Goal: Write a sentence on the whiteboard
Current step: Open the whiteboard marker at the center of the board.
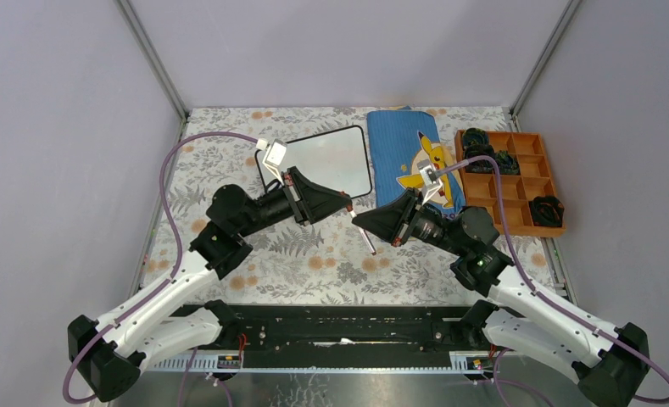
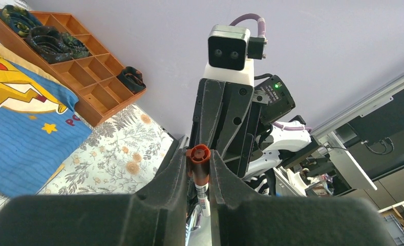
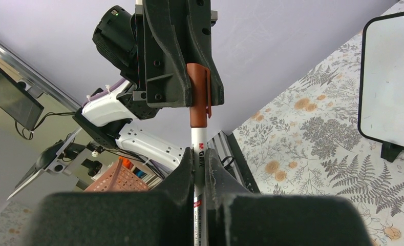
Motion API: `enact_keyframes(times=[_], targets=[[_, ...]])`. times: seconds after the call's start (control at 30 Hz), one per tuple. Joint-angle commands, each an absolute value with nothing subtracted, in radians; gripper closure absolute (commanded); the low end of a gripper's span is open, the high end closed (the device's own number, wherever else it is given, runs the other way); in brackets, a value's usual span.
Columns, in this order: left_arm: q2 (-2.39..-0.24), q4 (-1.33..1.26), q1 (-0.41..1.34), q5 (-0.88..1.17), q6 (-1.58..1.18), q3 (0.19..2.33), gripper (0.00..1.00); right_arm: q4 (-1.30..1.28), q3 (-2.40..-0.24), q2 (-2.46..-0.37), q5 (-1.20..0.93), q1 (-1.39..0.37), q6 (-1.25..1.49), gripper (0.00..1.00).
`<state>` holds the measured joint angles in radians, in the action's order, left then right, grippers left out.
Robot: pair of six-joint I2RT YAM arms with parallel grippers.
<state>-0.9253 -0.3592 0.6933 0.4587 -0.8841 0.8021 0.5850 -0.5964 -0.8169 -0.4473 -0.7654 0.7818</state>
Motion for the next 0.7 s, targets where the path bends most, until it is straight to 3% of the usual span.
enact_keyframes(times=[0.0,0.67], targets=[[-0.890,-0.478,0.662,0.300,-0.839,0.877,1.00,0.511,-0.574,-0.787,-0.502,-0.766,0.773,1.00],[-0.865,-0.422,0.663,0.210,-0.772,0.879,1.00,0.484,-0.558,-0.732,-0.487,-0.765,0.774,1.00]])
